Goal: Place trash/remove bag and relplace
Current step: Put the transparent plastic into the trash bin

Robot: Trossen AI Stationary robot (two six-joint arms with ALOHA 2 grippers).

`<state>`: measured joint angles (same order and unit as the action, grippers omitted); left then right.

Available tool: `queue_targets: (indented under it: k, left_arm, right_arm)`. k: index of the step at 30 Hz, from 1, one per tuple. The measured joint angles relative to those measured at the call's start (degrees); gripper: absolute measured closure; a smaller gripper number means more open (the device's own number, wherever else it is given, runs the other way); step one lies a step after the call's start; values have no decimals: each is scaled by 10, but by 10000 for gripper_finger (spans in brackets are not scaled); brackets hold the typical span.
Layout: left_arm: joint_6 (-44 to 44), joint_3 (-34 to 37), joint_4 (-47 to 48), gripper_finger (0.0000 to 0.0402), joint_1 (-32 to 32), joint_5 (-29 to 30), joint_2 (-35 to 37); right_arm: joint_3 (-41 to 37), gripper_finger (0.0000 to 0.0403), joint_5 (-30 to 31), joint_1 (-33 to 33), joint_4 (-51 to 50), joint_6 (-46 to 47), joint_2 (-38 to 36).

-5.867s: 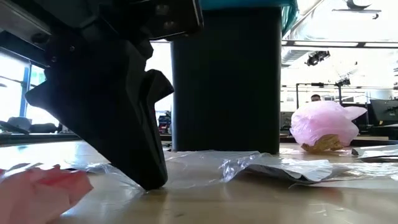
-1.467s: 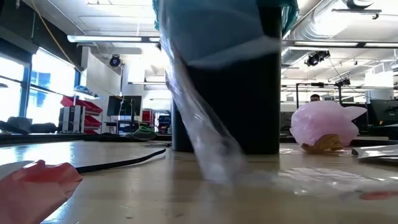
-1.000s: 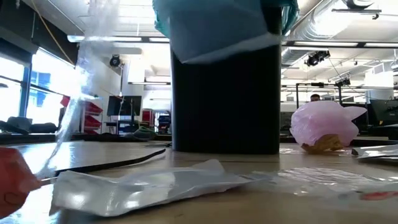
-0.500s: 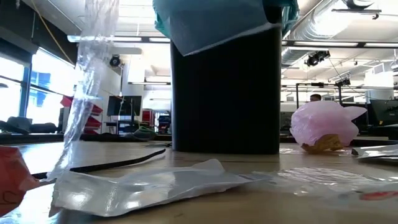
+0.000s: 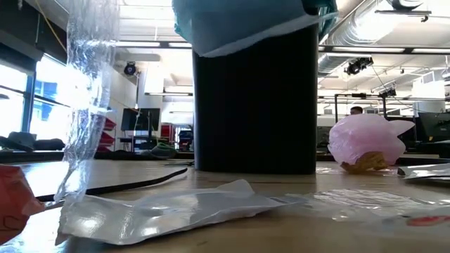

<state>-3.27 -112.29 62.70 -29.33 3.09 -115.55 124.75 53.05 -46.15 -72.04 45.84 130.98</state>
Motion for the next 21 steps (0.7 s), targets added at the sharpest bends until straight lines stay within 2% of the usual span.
queue_targets:
  k: [10, 13, 17, 21]
  left_arm:
    - [0, 0, -4, 401, -4, 0, 0]
    - [-1, 0, -4, 401, -4, 2, 0]
    - [-5, 0, -4, 401, -4, 9, 0]
    - [-5, 0, -5, 401, -4, 12, 0]
  right_arm:
    - [0, 295, -27, 37, 44, -51, 20]
    - [0, 324, -38, 41, 48, -58, 20]
    - [0, 387, -40, 43, 48, -58, 20]
    - [0, 400, -40, 43, 43, -48, 20]
